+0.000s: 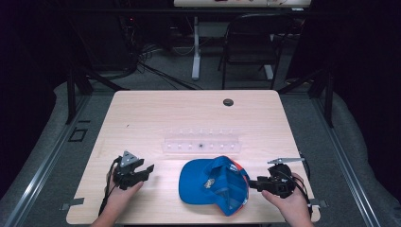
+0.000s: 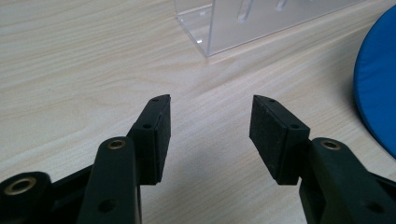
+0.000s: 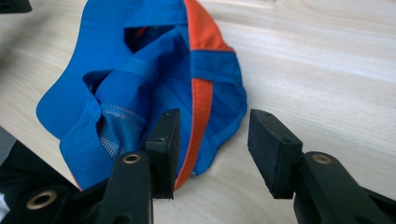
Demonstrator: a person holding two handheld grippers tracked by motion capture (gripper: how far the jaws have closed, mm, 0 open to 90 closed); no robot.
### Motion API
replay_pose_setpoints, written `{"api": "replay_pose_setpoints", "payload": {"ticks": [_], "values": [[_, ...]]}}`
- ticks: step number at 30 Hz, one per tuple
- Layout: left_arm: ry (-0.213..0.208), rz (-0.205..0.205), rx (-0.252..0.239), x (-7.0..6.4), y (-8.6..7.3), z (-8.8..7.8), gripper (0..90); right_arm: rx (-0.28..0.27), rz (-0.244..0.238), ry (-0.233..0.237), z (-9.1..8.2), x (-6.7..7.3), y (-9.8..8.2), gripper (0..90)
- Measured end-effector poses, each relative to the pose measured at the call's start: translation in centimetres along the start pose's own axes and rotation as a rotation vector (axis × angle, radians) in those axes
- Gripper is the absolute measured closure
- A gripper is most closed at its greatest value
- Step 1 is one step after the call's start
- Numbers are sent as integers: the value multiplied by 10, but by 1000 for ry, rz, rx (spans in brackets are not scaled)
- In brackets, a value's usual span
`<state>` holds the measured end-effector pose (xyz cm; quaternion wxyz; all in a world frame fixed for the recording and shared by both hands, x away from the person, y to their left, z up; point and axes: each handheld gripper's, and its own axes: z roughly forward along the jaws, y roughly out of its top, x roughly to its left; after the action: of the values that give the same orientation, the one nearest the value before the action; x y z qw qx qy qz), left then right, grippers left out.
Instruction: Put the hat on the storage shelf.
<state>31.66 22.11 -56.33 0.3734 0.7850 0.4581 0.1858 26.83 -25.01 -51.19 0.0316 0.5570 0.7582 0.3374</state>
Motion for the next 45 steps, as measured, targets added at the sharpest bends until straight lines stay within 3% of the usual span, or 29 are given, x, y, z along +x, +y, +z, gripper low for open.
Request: {"api": "replay_pose_setpoints", "payload": {"ticks": [10, 18, 29, 45], "values": [[2, 2, 0, 0, 0, 0, 488, 47, -7, 44, 15, 5, -6, 548], [1, 3, 0, -1, 0, 1, 488, 88, 38, 87, 31, 4, -10, 583], [1, 8, 1, -1, 0, 1, 488, 75, 63, 160, 30, 7, -2, 624], [1, 11, 4, -1, 0, 1, 488, 53, 130, 201, 26, 2, 5, 755]]}}
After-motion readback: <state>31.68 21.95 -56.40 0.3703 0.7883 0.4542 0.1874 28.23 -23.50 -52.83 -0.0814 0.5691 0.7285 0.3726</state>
